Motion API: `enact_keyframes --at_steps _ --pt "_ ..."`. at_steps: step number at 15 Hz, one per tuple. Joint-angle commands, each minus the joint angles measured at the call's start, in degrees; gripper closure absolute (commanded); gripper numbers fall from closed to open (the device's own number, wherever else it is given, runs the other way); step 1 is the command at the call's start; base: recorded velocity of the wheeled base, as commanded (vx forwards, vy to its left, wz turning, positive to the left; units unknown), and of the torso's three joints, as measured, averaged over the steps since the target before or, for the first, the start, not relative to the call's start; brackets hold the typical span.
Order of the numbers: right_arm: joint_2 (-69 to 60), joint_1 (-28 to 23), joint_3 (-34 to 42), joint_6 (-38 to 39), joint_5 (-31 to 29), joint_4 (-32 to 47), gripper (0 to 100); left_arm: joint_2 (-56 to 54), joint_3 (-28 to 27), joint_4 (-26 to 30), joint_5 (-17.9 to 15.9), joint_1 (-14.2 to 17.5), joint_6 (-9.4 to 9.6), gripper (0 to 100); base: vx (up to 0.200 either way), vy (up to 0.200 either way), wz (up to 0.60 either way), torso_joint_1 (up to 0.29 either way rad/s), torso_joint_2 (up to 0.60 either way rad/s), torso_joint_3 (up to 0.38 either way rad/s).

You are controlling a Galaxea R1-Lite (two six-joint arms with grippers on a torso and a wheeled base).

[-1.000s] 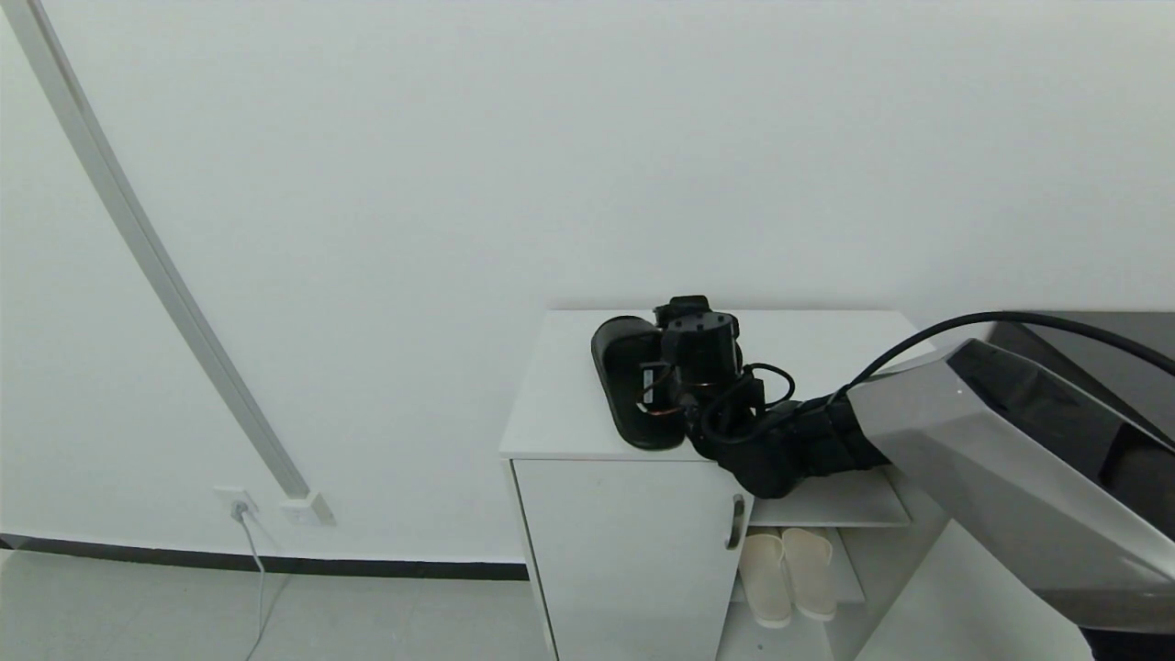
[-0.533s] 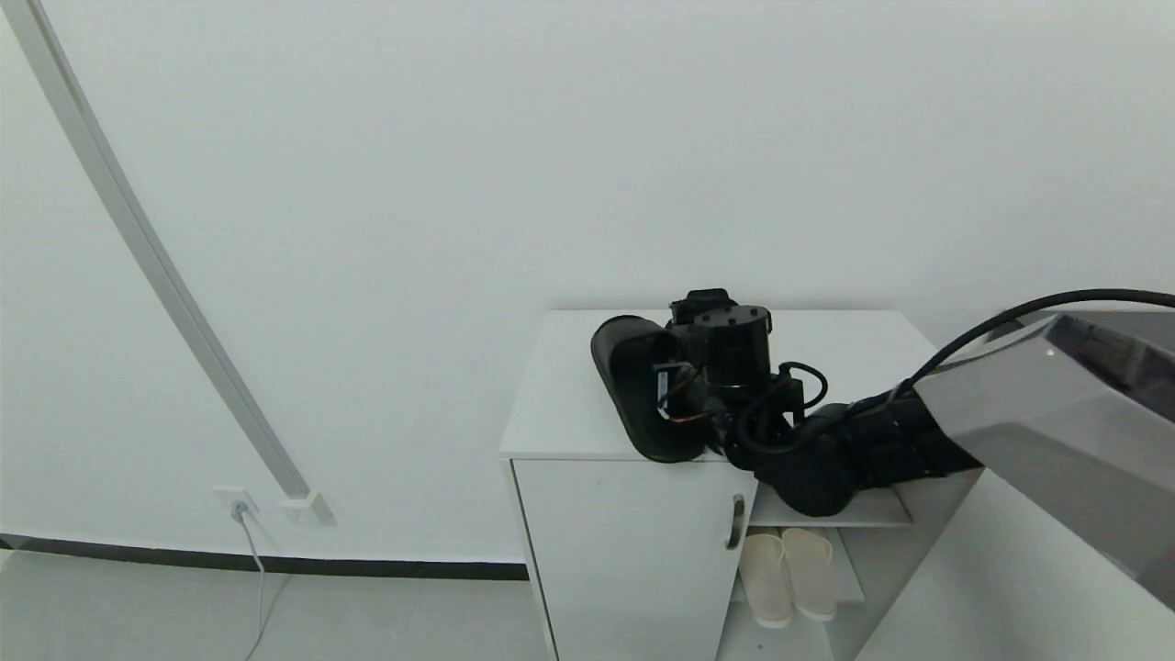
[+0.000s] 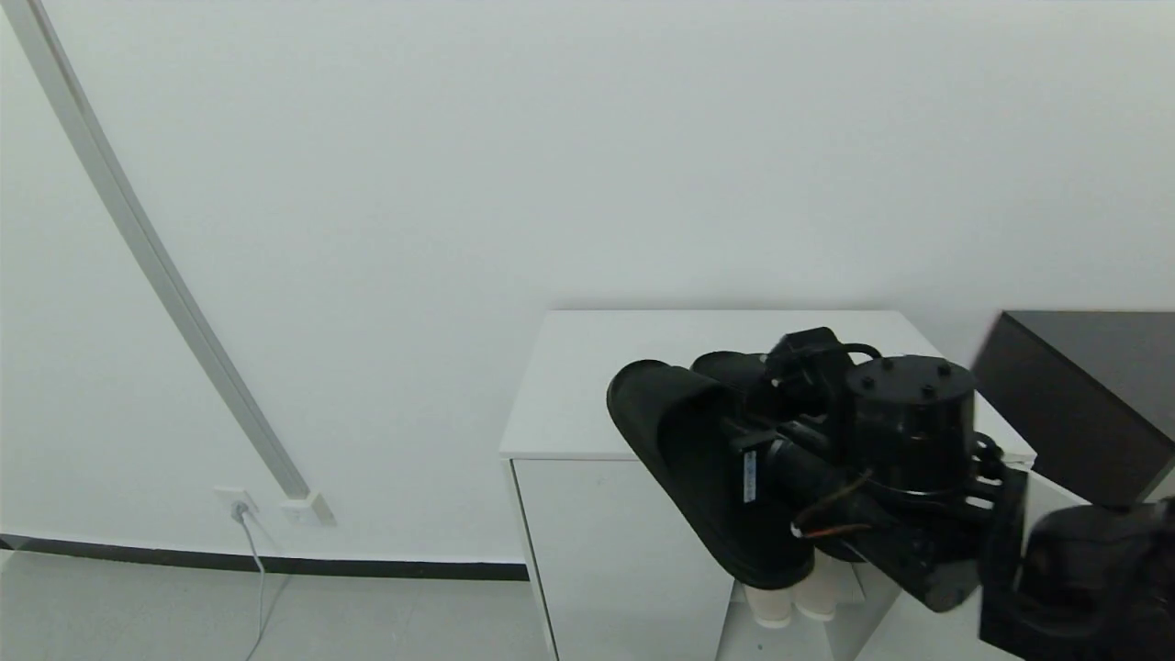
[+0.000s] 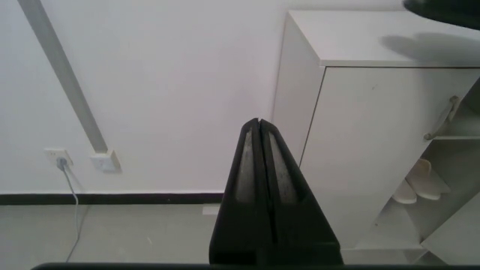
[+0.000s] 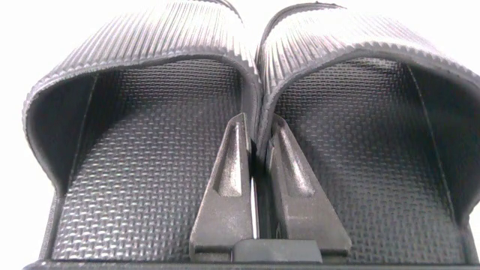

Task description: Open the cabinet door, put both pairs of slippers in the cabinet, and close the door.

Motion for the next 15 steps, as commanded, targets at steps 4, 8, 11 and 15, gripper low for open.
enact_keyframes --at_steps 4,8,11,15 --pt "-9.75 3.29 7.07 -0.14 0.65 -0.46 100 -0.01 0.0 -0.01 0.11 0.01 0.12 100 0.0 0.0 0.0 0.0 0.0 0.0" --pt "-8.34 3.64 6.99 -0.14 0.56 -0.55 100 -0.01 0.0 -0.01 0.02 0.01 0.03 100 0.0 0.0 0.0 0.0 0.0 0.0" --pt "-8.17 3.64 7.07 -0.14 0.56 -0.55 100 -0.01 0.0 -0.01 0.02 0.01 0.03 100 0.0 0.0 0.0 0.0 0.0 0.0" --pt "-8.08 3.64 7.69 -0.14 0.56 -0.55 100 -0.01 0.0 -0.01 0.02 0.01 0.03 100 -0.05 0.0 0.0 0.001 0.0 0.001"
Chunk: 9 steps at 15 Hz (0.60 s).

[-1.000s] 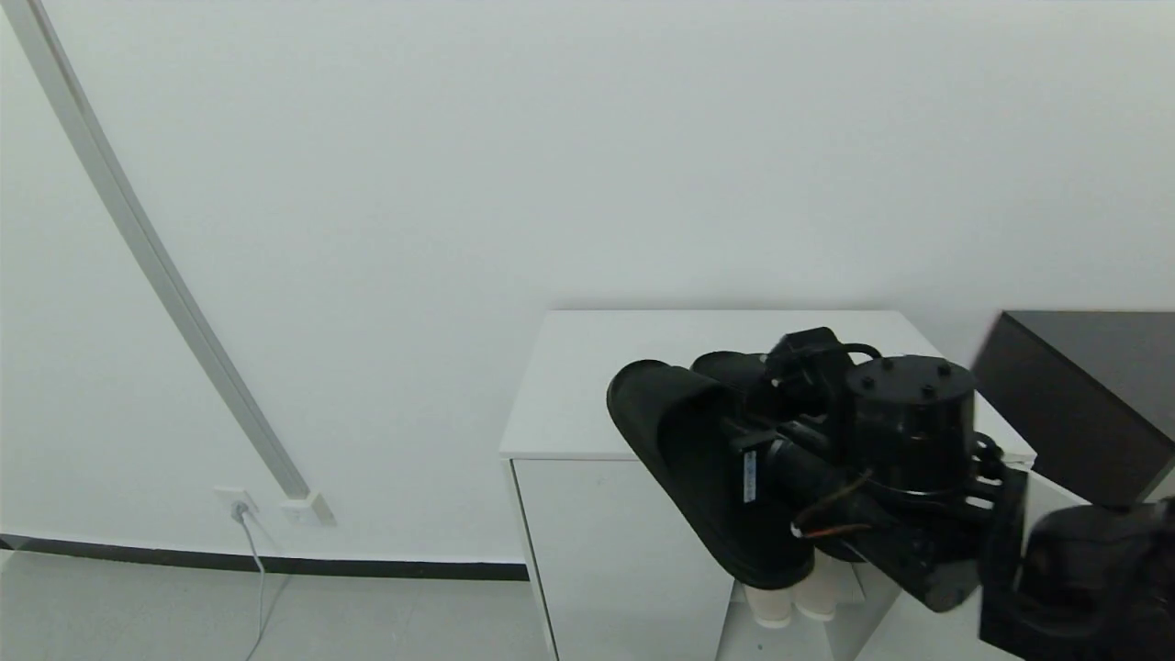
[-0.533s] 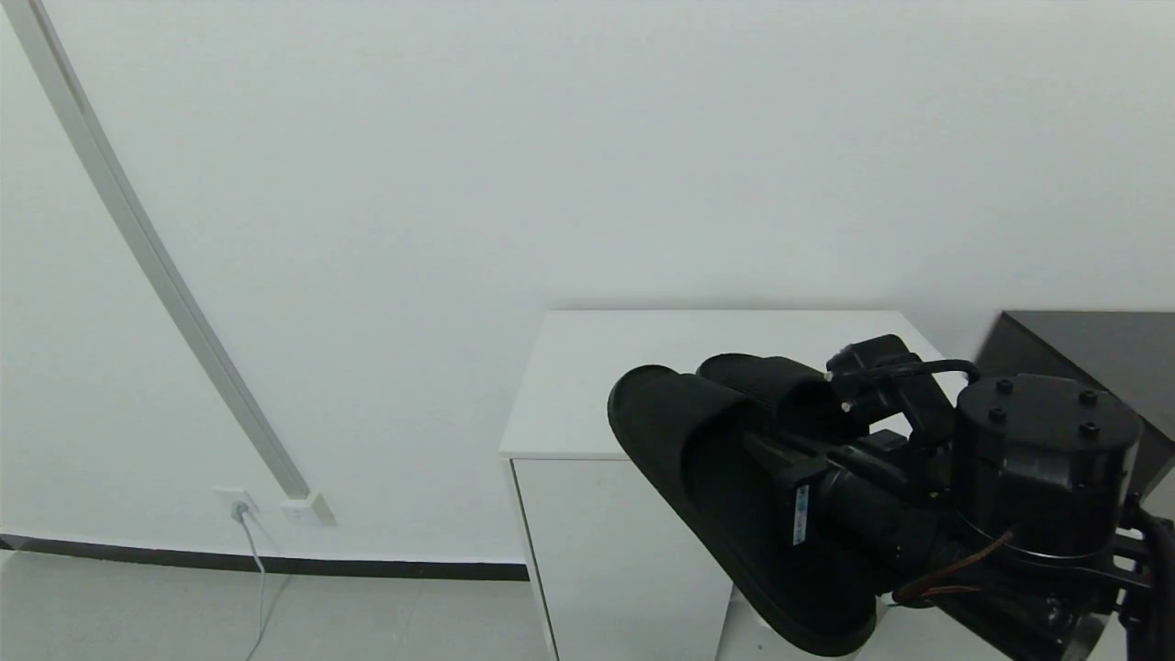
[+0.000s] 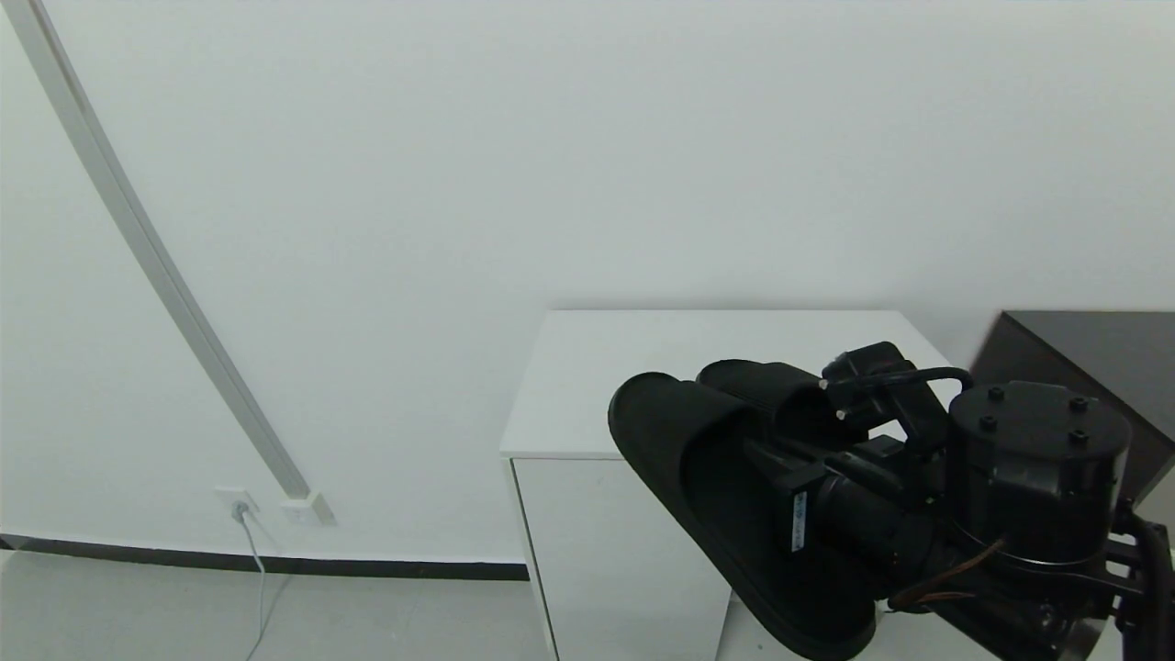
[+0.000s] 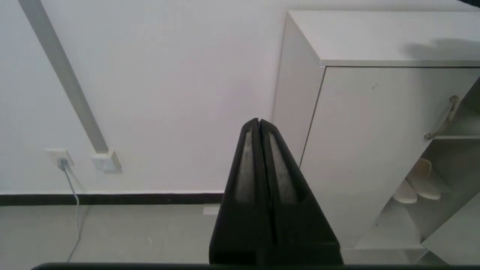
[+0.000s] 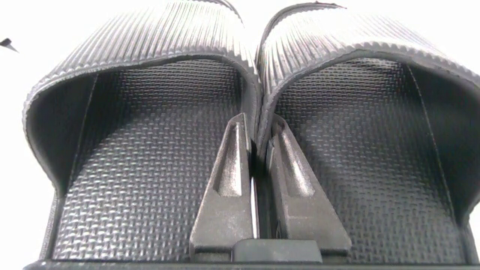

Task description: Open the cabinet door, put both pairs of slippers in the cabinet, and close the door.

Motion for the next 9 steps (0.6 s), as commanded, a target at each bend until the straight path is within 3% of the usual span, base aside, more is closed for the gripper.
enact_keyframes --at_steps 1,9 --pt "0.51 0.02 0.08 0.0 -0.08 -0.06 100 -0.01 0.0 -0.01 0.02 0.01 -0.07 100 -0.2 0.0 0.0 0.007 0.0 0.002" --pt "0.51 0.02 0.17 0.0 -0.08 -0.06 100 -0.01 0.0 -0.01 0.02 0.01 -0.07 100 -0.2 0.0 0.0 0.002 0.01 0.002"
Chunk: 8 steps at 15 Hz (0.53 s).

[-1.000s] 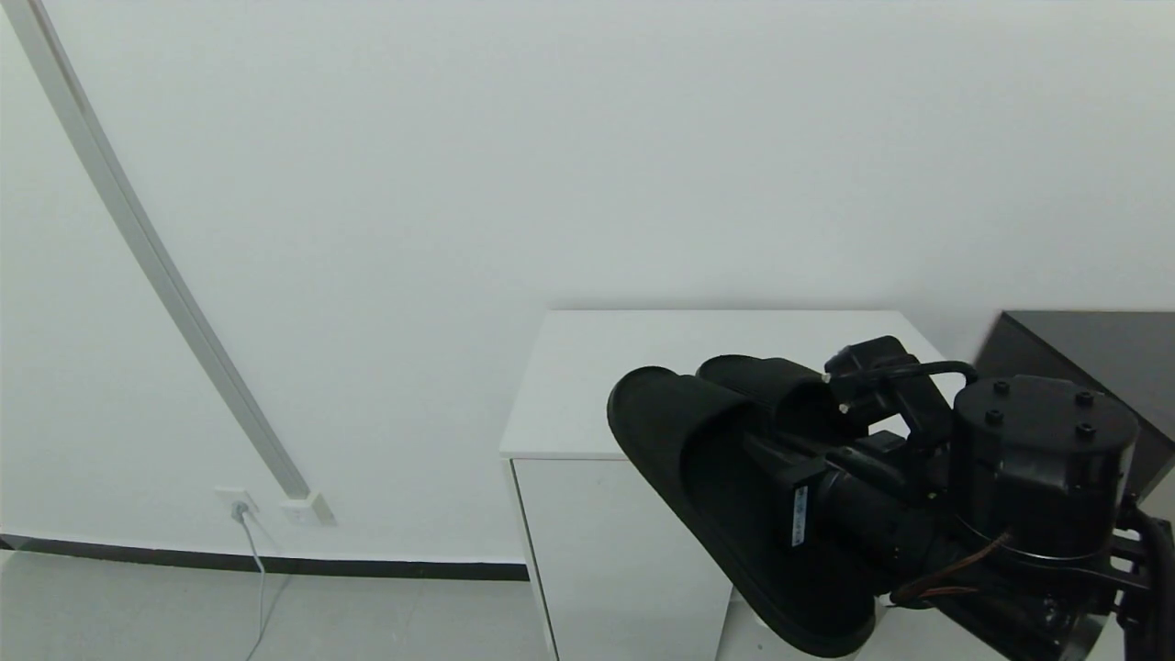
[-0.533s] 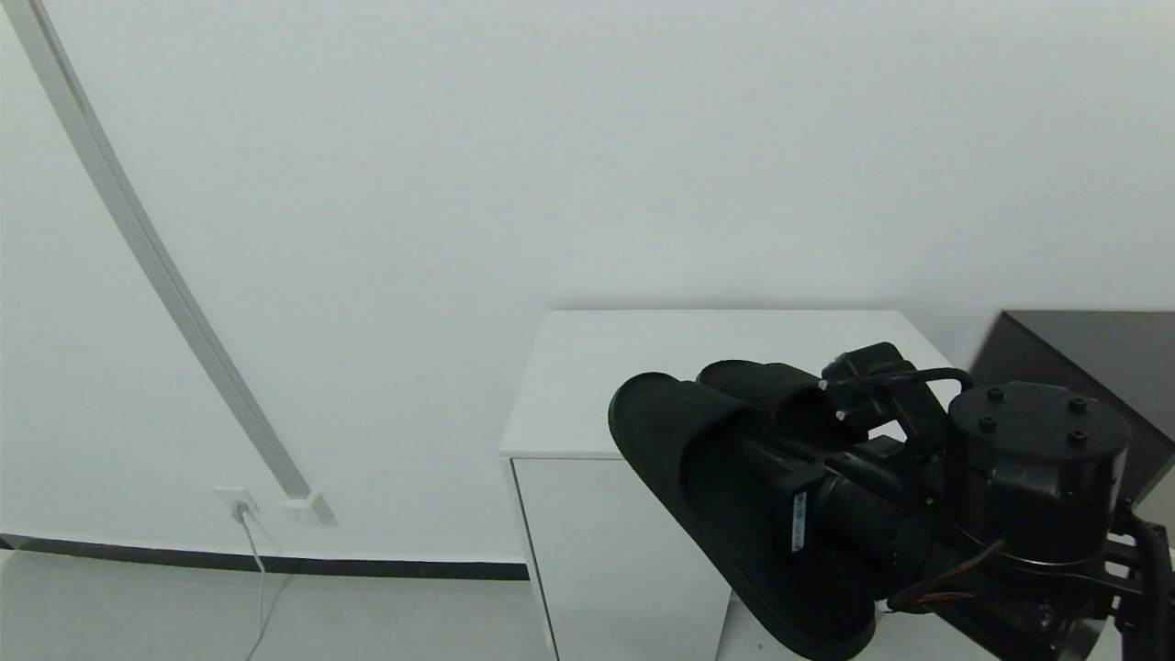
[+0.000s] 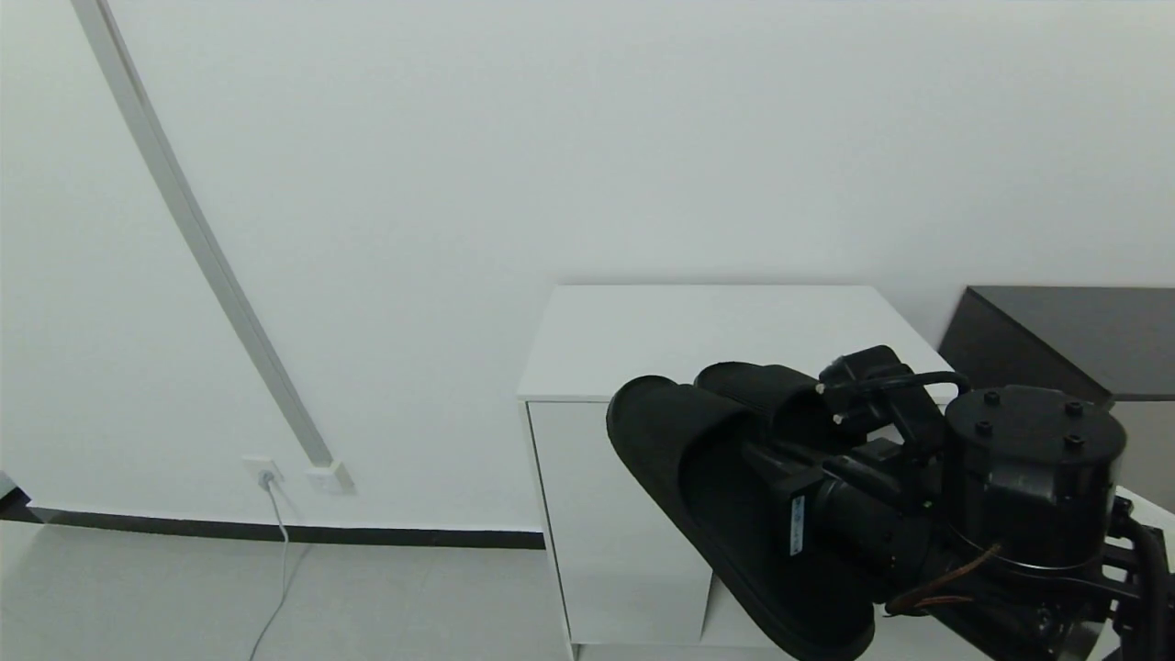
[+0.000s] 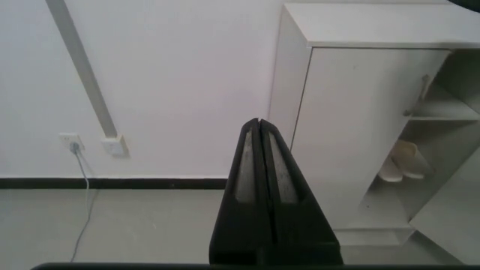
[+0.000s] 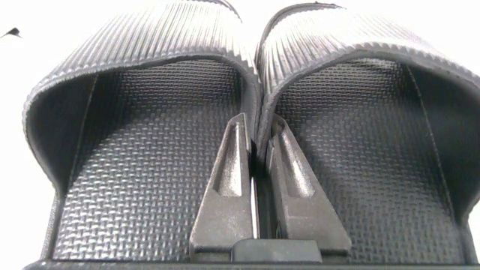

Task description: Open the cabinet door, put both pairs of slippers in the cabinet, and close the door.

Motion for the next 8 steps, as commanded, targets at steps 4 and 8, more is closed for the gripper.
enact_keyframes --at_steps 4,8 --pt "0.26 0.0 0.11 0.1 0.0 -0.07 100 -0.01 0.0 -0.01 0.04 0.01 -0.04 100 -0.1 0.0 0.0 0.004 0.0 0.0" --pt "0.79 0.0 0.29 0.1 0.0 -0.07 100 -0.01 0.0 -0.01 0.04 0.01 -0.13 100 0.0 0.0 0.0 0.0 0.0 0.0"
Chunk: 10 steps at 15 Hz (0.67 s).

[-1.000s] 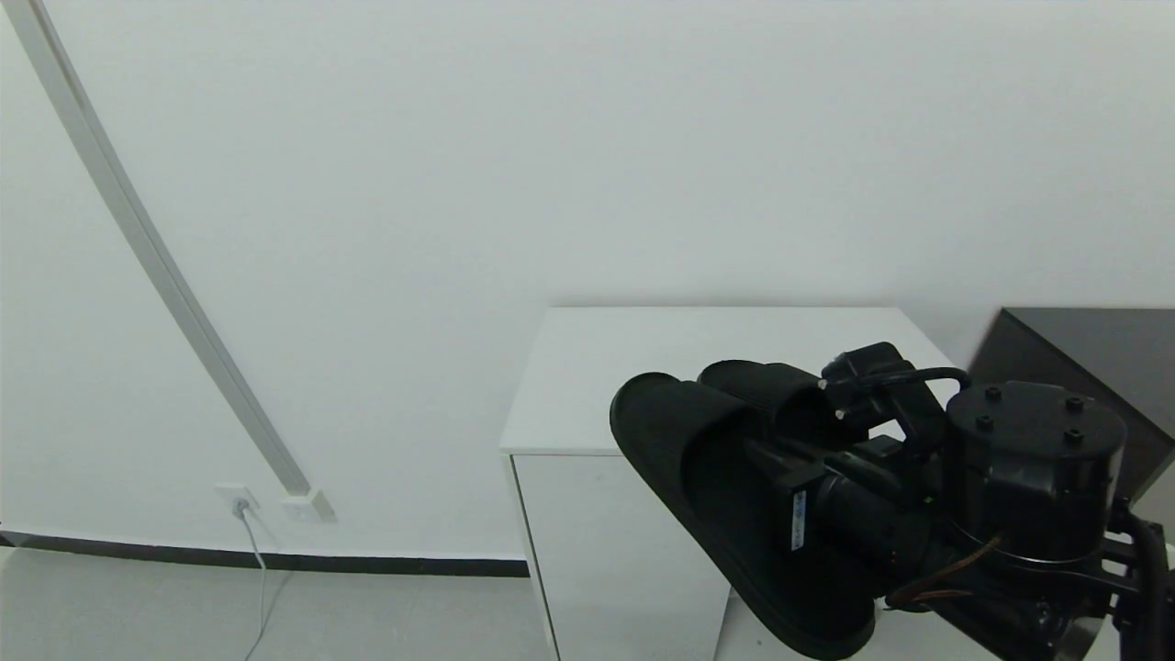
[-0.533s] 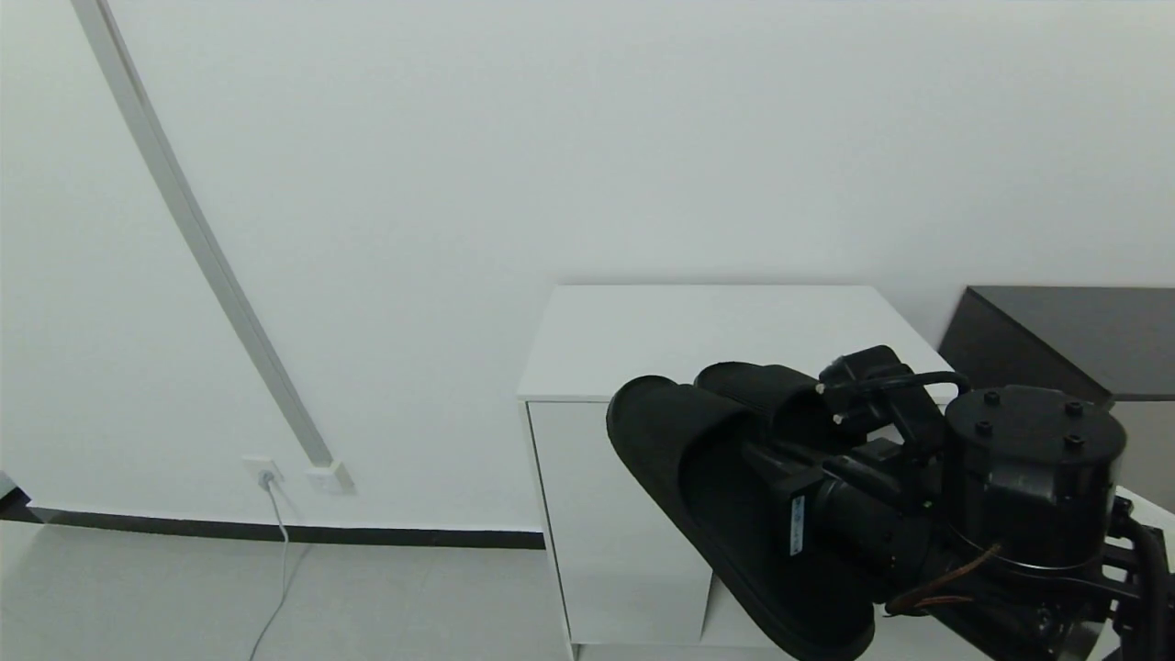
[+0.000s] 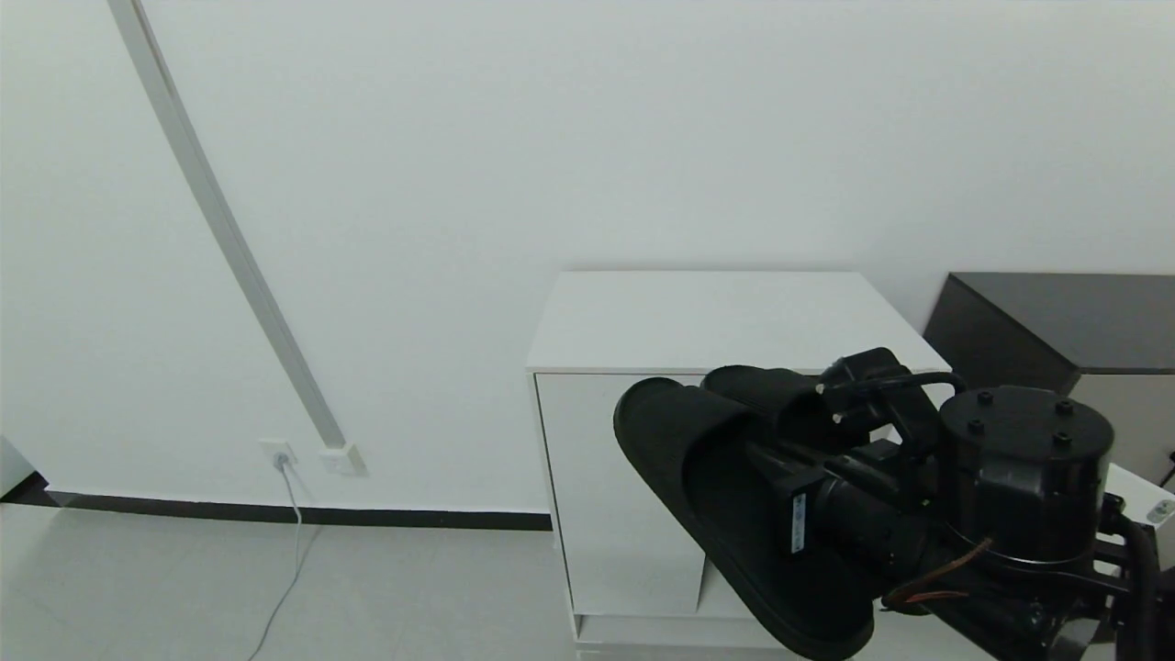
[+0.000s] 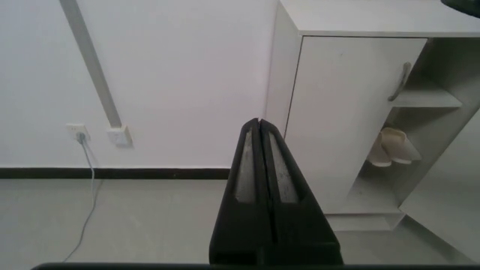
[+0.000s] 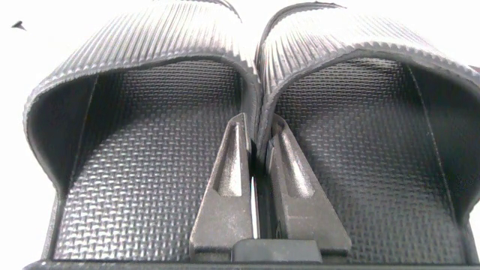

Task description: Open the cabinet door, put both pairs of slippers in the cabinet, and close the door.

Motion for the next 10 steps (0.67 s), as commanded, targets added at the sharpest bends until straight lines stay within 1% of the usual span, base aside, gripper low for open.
enact_keyframes --at_steps 1,10 --pt "0.68 0.11 0.02 0.01 -0.03 -0.07 100 -0.01 0.0 -0.01 0.02 0.01 -0.04 100 0.0 0.0 0.0 0.0 0.0 0.0" --pt "1.3 0.11 0.02 0.19 -0.03 -0.33 100 -0.01 0.0 -0.01 0.02 0.01 -0.04 100 0.0 0.0 0.0 0.0 0.0 0.0"
